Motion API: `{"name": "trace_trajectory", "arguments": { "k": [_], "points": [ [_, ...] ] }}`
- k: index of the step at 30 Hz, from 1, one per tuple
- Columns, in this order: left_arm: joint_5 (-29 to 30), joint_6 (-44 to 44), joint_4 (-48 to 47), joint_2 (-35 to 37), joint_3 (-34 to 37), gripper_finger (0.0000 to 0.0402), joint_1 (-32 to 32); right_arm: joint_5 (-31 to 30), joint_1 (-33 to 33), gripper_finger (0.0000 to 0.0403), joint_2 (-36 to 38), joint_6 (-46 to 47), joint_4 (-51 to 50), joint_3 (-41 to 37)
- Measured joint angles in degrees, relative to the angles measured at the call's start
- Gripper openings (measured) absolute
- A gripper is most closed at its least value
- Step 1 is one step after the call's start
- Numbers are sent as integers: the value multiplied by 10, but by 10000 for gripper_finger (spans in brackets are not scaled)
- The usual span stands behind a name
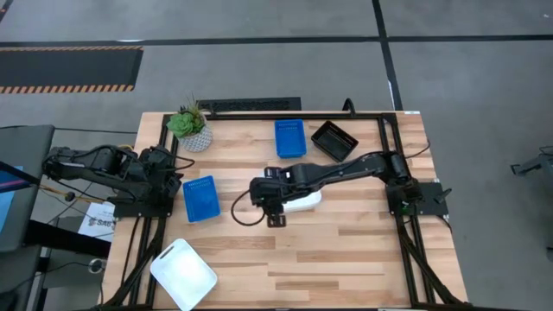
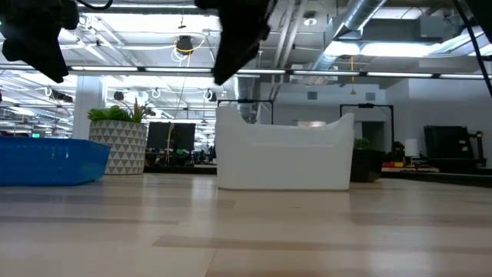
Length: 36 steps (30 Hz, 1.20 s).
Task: Stack baskets by color
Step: Stack the bottom right white bin on top of the top white bin, then move the blue bin toward the center of the table
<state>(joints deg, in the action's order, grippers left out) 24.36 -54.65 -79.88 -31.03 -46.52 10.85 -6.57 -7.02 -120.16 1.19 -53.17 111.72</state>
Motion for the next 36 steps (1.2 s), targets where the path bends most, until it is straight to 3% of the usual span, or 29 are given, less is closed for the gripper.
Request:
{"name": "trace_trajectory", "arguments": {
  "k": [14, 21, 25, 36],
  "points": [
    [0, 0, 0, 0, 0, 150, 0, 6, 35, 161, -60, -2, -2, -3],
    [0, 0, 0, 0, 0, 150, 0, 6, 38, 157, -46, -6, 31, 1],
    [0, 0, -1, 0, 0, 150, 0, 5, 34, 157, -37, -6, 40, 41],
    [-29, -2, -2, 0, 0, 150, 0, 6, 5, 154, -62, -82, 275, 59]
  ]
}}
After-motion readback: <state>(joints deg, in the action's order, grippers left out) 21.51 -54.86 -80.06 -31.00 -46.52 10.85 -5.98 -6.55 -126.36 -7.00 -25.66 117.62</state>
